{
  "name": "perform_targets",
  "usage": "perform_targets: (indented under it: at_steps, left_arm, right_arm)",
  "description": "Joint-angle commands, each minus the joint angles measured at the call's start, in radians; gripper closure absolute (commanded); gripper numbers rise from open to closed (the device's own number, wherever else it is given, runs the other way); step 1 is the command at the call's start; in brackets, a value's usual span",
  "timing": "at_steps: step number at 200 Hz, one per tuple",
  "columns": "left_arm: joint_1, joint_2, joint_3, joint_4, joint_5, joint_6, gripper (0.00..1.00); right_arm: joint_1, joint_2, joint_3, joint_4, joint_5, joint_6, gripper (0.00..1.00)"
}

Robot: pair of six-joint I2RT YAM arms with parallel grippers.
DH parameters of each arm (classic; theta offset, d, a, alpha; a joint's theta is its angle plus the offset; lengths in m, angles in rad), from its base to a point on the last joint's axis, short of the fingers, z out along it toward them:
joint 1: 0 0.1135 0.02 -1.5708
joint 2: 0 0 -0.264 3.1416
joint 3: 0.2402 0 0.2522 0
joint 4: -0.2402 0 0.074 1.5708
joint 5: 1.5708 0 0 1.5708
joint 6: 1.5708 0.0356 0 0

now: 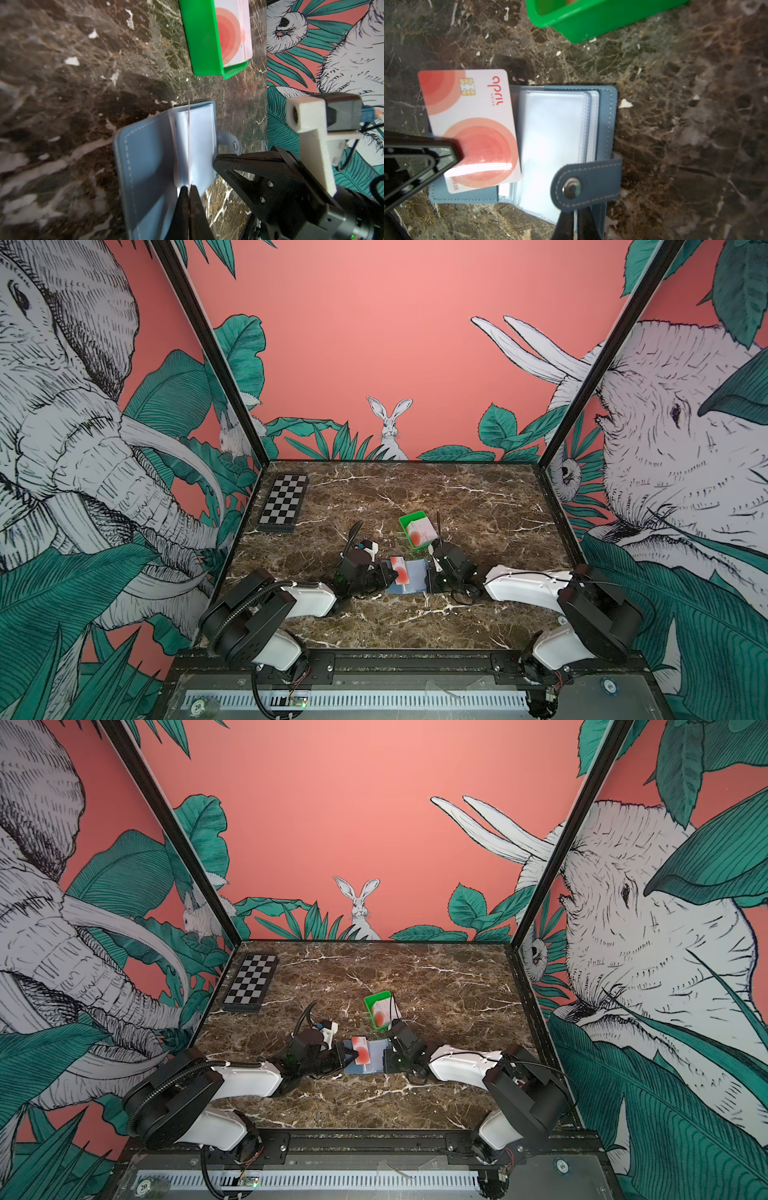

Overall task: Insert credit cards into a card holder
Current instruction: Insert the credit card into the card slot.

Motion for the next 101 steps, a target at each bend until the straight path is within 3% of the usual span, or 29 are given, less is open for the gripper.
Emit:
perform_targets:
  at_steps: [1, 101]
  left_arm:
    - [-0.002, -0.003, -0.004, -0.001, 0.007, -0.004, 1.0]
    - [-0.002, 0.081, -0.03, 0.129, 0.037, -0.085, 1.0]
  right_arm:
    - [0.01, 0.008, -0.005, -0.011, 0.021, 0.003, 0.92]
    - [0.01, 0.013, 0.002, -0.02, 0.022, -0.002, 0.92]
